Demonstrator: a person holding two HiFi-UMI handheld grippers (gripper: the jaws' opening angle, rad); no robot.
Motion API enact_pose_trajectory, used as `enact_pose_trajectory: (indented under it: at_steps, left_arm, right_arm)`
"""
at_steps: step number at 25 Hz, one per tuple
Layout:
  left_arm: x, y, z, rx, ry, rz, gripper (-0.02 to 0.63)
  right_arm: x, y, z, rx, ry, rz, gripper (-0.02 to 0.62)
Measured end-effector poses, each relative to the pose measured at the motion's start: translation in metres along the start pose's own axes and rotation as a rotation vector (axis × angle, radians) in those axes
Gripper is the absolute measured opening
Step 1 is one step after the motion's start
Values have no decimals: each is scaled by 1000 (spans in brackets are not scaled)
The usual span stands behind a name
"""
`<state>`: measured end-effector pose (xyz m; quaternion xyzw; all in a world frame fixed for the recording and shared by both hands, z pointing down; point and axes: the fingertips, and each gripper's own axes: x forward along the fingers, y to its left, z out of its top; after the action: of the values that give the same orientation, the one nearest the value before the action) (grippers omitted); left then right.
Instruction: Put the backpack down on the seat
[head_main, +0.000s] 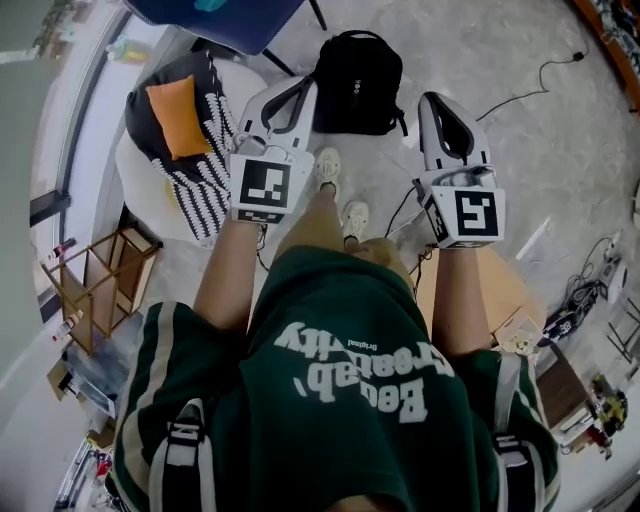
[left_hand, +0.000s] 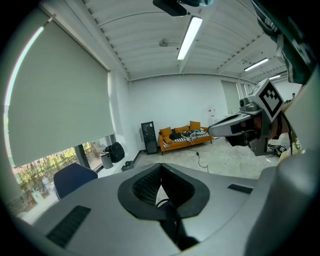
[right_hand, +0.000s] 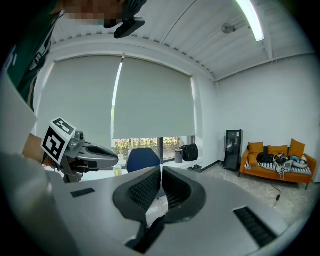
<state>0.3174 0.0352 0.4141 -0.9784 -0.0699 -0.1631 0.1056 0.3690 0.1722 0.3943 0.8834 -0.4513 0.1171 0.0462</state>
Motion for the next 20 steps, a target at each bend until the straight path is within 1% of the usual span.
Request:
enact_pose_trajectory:
  at_steps: [3, 5, 10, 12, 14, 15, 16, 17, 18, 20]
  left_arm:
    - [30, 28, -18, 1, 12, -5, 18]
    - [49, 42, -31, 3, 16, -33, 18]
    - [93, 66, -69, -35, 8, -101, 27]
    - [109, 69, -86, -49, 18, -126, 115]
    - [124, 68, -104, -65, 35, -150, 167]
    - [131, 67, -113, -73, 44, -161, 184]
    - [138, 64, -121, -80, 53, -169, 196]
    - [144, 62, -130, -87, 61, -173, 204]
    - [151, 60, -138, -96, 67, -174, 215]
    - [165, 56, -156, -125, 72, -167, 230]
  right_arm:
    - [43, -5, -10, -16, 31, -11, 34]
    - [69, -7, -19, -26, 52, -5, 34]
    - [124, -13, -50, -38, 90, -4, 34]
    - [140, -14, -64, -30, 93, 9, 37]
    - [152, -17, -81, -17, 106, 12, 47]
    - [157, -20, -92, -8, 120, 10, 60]
    - [162, -22, -104, 3, 136, 10, 96]
    - [166, -25, -117, 13, 152, 10, 164]
    - [170, -28, -129, 21, 167, 12, 190]
    - [179, -36, -154, 31, 192, 14, 200]
